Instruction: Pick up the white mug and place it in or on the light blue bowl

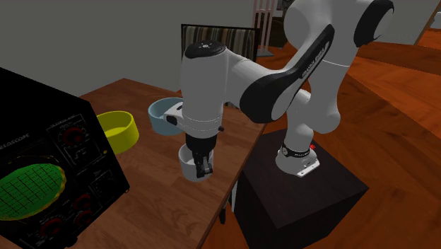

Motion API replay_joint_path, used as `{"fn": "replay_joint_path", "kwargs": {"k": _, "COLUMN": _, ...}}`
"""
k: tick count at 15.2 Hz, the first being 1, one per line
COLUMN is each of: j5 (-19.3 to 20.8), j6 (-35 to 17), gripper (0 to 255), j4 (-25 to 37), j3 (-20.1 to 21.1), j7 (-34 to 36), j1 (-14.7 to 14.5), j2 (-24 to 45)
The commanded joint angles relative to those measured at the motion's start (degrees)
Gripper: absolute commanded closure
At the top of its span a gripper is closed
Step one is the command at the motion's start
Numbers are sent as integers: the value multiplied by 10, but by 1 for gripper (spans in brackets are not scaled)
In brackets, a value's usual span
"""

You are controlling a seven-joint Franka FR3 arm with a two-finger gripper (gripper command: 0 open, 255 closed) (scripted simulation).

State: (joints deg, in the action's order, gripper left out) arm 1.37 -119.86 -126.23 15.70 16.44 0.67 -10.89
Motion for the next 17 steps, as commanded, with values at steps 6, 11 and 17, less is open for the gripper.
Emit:
{"fn": "replay_joint_path", "kwargs": {"k": 6, "j5": -4, "j6": 53, "gripper": 255, "j4": 41, "j3": -3, "j7": -6, "j1": 0, "j2": -12}}
{"fn": "replay_joint_path", "kwargs": {"k": 11, "j5": -5, "j6": 91, "gripper": 255, "j4": 75, "j3": -4, "j7": -9, "j1": 1, "j2": -17}}
{"fn": "replay_joint_path", "kwargs": {"k": 17, "j5": -6, "j6": 137, "gripper": 255, "j4": 119, "j3": -5, "j7": -12, "j1": 1, "j2": -19}}
